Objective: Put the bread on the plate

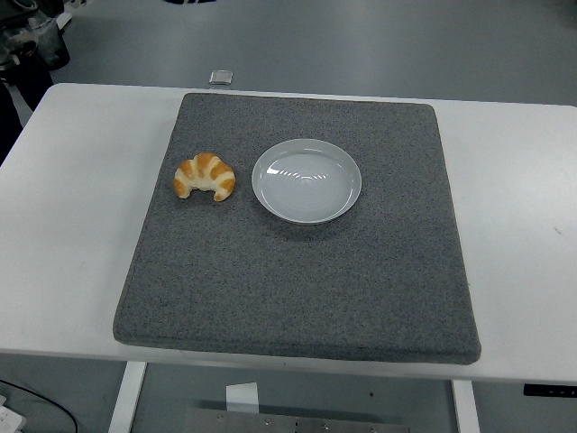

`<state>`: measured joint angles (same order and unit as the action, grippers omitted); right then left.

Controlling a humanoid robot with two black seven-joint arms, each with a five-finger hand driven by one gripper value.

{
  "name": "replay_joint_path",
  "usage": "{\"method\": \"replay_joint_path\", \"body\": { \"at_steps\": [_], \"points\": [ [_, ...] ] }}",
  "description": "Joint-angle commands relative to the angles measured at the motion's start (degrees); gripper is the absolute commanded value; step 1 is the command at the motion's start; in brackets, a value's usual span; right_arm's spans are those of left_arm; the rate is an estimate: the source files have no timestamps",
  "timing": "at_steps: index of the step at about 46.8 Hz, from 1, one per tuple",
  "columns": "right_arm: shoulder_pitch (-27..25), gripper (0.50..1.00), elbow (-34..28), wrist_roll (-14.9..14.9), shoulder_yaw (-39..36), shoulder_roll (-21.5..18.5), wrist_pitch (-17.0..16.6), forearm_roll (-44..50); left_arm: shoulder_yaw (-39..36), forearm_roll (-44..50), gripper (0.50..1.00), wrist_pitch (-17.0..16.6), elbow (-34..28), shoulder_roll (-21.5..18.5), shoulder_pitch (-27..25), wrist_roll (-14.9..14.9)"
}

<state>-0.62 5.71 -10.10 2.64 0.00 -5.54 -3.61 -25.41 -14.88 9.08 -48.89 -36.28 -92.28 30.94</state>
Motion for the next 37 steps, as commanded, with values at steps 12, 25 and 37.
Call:
{"method": "replay_joint_path", "body": {
  "at_steps": [12, 25, 37],
  "points": [
    [0.01, 0.932, 0.00, 0.00, 0.00, 0.00, 0.00, 0.00, -11.76, -18.17, 0.904, -1.51, -3.58, -1.16, 0.61, 0.18],
    [0.01, 0.932, 0.00, 0.00, 0.00, 0.00, 0.00, 0.01, -15.89, -20.37, 0.906, -7.49, -5.51, 2.61, 2.45, 0.18],
    [0.01, 0.932, 0.00, 0.00, 0.00, 0.00, 0.00, 0.01, -18.36, -20.80, 0.911, -11.45, -4.81, 6.66, 4.82, 0.18]
  ]
}}
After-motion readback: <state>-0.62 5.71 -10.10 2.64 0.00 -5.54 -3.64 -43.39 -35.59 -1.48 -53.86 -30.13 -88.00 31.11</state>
